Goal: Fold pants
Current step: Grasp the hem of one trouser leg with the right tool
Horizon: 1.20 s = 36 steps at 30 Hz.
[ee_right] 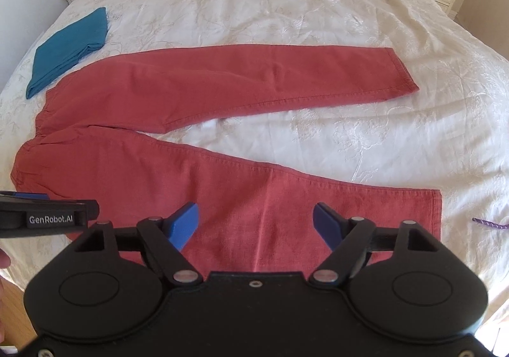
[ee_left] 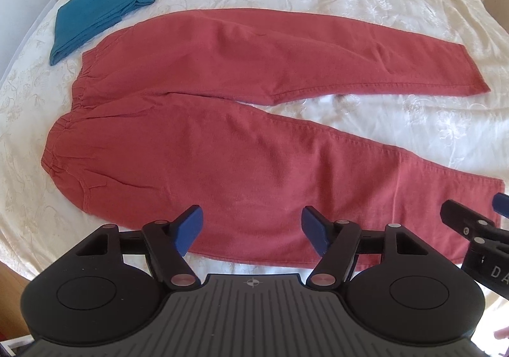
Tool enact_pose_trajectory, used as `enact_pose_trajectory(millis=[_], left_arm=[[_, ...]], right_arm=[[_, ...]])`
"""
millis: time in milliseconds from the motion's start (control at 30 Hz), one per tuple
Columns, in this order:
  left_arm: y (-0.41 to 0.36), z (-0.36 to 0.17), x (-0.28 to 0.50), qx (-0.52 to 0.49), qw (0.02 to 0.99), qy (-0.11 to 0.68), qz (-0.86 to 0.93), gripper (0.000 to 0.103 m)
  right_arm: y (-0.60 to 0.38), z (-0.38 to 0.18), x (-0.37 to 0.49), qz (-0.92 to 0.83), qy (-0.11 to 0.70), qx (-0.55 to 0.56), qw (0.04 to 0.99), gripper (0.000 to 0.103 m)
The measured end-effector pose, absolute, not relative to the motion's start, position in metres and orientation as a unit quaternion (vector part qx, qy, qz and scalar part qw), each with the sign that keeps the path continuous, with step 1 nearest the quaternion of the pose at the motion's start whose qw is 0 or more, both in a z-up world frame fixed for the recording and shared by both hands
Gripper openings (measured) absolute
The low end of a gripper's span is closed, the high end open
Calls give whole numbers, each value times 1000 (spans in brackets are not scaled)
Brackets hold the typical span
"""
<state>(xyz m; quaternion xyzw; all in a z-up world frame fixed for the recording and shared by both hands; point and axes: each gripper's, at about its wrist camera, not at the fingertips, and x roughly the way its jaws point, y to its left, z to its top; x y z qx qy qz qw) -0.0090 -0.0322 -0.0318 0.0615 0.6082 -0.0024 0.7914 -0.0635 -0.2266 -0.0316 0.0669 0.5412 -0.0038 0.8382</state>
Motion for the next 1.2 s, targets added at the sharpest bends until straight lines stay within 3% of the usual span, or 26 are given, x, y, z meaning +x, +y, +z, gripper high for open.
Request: enact_pose_trajectory(millis=[200, 467, 633, 1200], left_arm=[[-37, -29, 9, 56, 810, 583, 16, 65], [-31, -50, 61, 64, 793, 605, 14, 65], [-24, -67, 106, 58, 791, 609, 13, 65], [-22, -161, 246, 58, 779, 623, 42, 66]], right_arm=[[-248, -36, -44, 2, 516, 66, 854, 81], [-257, -57, 24, 35, 515, 37, 856, 80], [-265, -75, 87, 52, 515, 27, 855, 73], [-266, -145, 246, 165, 495, -161, 838, 74]])
